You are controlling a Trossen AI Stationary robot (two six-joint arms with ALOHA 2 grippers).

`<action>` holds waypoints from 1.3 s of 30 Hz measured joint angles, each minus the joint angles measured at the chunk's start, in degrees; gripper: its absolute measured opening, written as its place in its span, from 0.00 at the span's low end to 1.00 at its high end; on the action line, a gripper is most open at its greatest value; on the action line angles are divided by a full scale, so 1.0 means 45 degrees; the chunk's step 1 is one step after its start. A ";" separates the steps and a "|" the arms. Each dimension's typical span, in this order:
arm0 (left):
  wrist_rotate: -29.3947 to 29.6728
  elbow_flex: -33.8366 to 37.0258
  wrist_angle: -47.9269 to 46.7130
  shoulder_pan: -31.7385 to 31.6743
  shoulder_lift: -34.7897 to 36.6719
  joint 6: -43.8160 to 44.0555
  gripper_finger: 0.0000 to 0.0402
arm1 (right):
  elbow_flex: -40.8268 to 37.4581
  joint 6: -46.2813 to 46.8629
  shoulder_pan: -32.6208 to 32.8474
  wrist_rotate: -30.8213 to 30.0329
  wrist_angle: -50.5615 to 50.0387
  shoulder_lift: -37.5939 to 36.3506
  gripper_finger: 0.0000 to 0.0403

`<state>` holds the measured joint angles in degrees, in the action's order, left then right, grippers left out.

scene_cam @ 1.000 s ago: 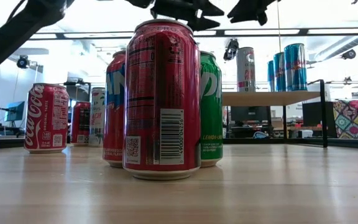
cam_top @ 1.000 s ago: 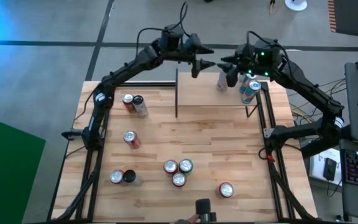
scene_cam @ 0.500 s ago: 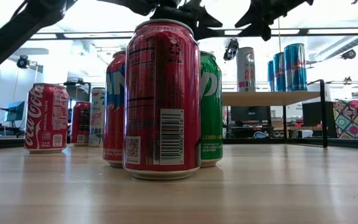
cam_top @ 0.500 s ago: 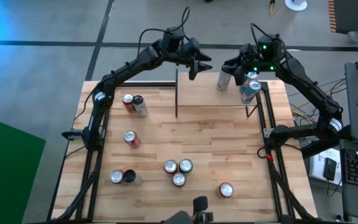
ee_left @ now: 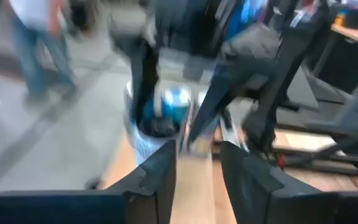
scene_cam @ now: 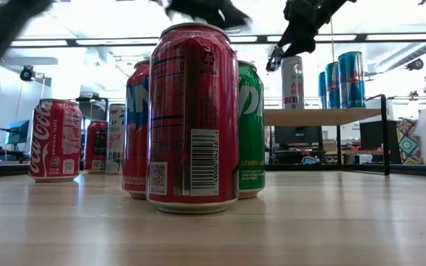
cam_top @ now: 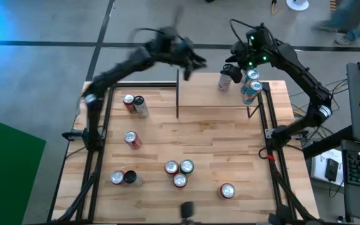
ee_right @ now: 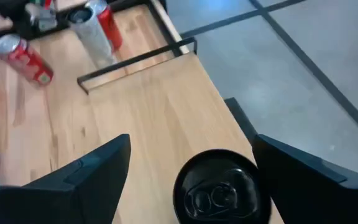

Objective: Place canned beverage on shelf
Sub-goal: Put the bottom white-pink soda can on the shelf

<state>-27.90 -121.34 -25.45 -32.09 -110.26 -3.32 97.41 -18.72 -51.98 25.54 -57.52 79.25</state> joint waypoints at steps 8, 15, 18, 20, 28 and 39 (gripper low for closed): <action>0.1360 0.6761 0.4427 -0.0404 0.4381 0.1390 0.19 | 0.0921 -0.0698 -0.0292 0.1002 -0.0520 0.0102 0.81; 0.2043 1.1833 0.9233 -0.0338 0.6629 0.3700 0.19 | 0.0270 -0.1734 -0.0292 0.0986 -0.0784 -0.0145 0.82; 0.2517 1.2655 0.9135 -0.0329 0.7009 0.3620 0.19 | 0.0075 -0.1539 -0.0297 0.0991 -0.0758 -0.0049 0.85; 0.2793 1.2736 0.9114 -0.0320 0.7225 0.3449 0.19 | -0.0092 -0.1526 -0.0350 0.0981 -0.0775 0.0075 0.87; 0.3128 1.2645 0.8429 -0.0433 0.7364 0.3523 0.29 | -0.0278 -0.1717 -0.0351 -0.0526 -0.0610 0.0155 0.90; 0.3318 1.2372 0.7879 -0.0454 0.7368 0.3512 0.36 | -0.0288 -0.1787 -0.0399 -0.0583 -0.0667 0.0130 0.90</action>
<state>-12.97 -65.67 10.01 -34.13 -77.10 12.48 96.12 -26.76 -53.78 22.92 -60.52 79.83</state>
